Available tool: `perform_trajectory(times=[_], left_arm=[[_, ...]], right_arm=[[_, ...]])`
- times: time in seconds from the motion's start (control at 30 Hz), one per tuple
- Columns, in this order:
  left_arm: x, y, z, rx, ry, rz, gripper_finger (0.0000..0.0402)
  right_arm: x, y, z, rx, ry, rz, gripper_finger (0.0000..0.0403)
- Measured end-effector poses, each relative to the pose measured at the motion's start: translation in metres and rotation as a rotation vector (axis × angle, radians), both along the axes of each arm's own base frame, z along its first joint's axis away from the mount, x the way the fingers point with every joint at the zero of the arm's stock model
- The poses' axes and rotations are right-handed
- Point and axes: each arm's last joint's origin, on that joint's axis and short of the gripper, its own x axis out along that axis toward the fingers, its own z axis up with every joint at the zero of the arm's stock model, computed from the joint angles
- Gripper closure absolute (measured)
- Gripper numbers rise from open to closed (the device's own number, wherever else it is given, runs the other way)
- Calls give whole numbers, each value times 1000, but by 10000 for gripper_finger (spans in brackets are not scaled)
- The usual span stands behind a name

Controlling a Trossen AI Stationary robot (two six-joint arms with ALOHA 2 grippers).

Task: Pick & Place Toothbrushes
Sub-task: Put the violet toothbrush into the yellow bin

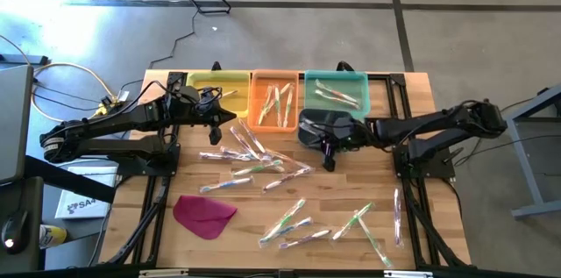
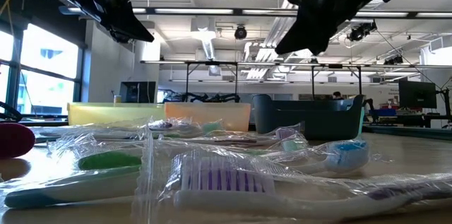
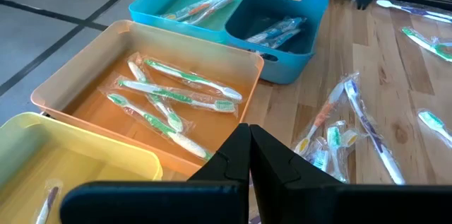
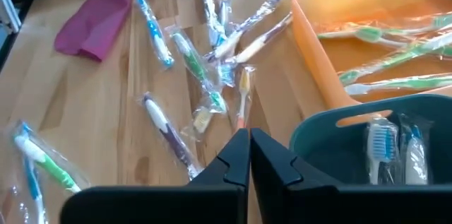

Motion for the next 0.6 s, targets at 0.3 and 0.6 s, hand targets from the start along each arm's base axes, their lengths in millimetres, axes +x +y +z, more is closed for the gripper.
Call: perform_trajectory(times=[0.3,0.6], left_arm=[[0,0,0,0,0,0,401],[0,0,0,0,0,0,401]], right_arm=[[3,22,6,-28,-75,39,401],[3,46,15,-70,-128,35,401]])
